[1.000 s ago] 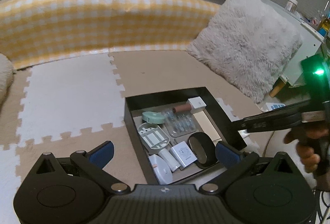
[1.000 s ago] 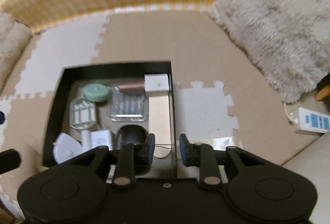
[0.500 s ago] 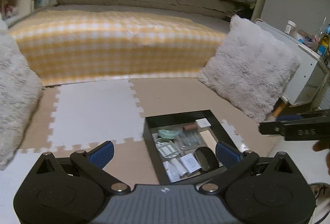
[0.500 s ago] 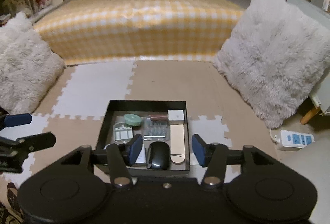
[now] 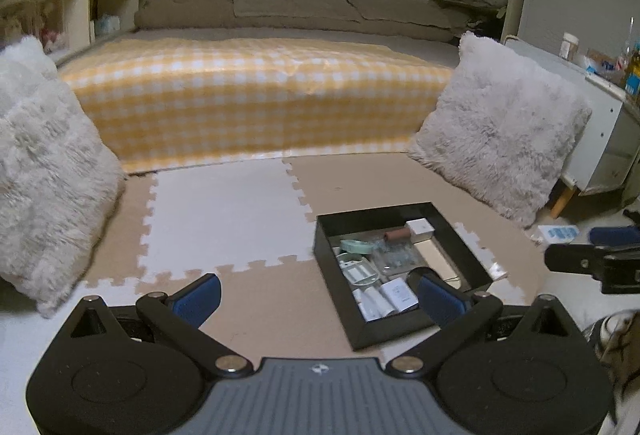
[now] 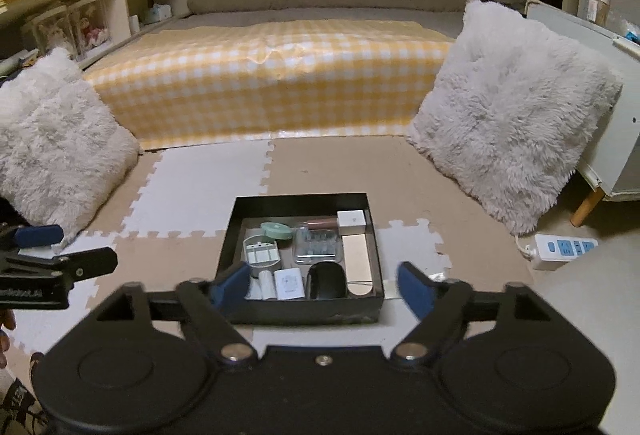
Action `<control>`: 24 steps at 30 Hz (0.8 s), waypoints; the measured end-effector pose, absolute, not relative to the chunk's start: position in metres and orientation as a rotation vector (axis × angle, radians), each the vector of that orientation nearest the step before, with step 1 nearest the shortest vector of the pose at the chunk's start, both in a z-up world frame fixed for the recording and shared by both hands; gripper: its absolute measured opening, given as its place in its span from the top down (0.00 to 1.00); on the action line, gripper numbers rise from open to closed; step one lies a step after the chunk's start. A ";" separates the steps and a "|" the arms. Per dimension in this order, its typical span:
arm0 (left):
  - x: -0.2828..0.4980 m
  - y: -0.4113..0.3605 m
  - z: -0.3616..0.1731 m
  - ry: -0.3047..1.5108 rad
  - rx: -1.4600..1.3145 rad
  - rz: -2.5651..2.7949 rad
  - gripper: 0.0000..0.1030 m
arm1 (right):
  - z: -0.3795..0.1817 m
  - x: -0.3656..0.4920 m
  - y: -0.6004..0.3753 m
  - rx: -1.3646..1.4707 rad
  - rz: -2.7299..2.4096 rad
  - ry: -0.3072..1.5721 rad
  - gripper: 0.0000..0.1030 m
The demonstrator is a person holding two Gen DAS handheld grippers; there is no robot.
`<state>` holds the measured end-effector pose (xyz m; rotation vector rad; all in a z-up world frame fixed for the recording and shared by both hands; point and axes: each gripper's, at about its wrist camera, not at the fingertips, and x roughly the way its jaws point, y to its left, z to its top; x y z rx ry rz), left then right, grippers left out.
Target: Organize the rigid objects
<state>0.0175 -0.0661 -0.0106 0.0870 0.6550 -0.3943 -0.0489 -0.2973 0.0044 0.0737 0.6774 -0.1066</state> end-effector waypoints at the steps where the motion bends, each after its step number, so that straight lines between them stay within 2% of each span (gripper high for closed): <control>1: 0.014 -0.066 -0.010 0.646 0.095 -0.388 0.00 | 0.004 -0.052 -0.294 0.061 -0.115 0.667 0.11; 10: -0.004 -0.058 -0.010 0.611 0.110 -0.354 0.00 | 0.004 -0.075 -0.286 0.039 -0.180 0.589 0.00; 24: -0.012 -0.056 -0.009 0.575 0.113 -0.347 0.00 | -0.007 -0.082 -0.282 0.023 -0.188 0.559 0.00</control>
